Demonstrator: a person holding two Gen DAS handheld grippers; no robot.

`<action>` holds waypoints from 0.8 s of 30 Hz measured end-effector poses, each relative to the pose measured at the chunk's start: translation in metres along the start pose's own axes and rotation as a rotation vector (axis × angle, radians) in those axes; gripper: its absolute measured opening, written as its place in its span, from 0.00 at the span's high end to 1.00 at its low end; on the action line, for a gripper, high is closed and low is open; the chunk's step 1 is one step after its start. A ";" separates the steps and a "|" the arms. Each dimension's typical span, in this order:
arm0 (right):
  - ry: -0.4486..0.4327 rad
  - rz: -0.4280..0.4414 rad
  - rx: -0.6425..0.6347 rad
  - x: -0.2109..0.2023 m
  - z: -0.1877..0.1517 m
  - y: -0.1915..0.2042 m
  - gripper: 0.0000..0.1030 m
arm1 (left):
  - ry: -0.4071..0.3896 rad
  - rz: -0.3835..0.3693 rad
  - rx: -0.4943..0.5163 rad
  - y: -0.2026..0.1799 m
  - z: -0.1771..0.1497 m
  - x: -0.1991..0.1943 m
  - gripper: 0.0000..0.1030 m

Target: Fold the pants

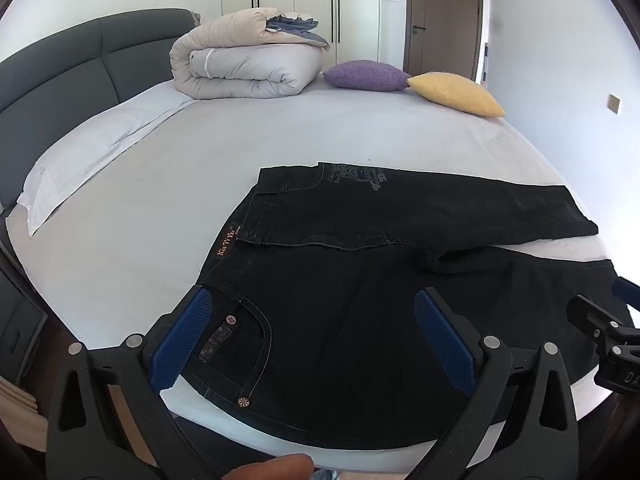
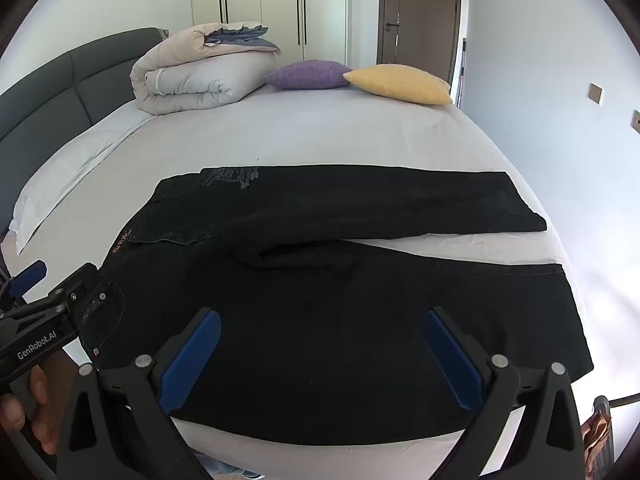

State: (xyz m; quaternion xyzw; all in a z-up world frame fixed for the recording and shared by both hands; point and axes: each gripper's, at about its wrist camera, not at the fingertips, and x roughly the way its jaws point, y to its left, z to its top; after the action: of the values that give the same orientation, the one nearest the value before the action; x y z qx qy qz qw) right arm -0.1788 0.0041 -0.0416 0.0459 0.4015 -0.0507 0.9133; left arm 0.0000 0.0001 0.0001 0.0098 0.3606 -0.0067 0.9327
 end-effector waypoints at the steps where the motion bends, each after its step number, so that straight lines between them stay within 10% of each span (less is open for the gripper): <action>1: 0.006 0.003 0.002 0.000 0.000 0.000 0.00 | -0.006 -0.005 -0.004 0.000 0.000 0.000 0.00; 24: 0.008 0.008 0.005 0.002 -0.002 -0.001 0.00 | 0.004 0.004 -0.010 -0.002 0.001 0.001 0.00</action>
State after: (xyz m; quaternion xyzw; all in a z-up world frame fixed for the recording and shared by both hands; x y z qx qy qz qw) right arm -0.1793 0.0034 -0.0449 0.0503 0.4047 -0.0478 0.9118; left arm 0.0011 -0.0022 0.0004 0.0060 0.3623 -0.0029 0.9320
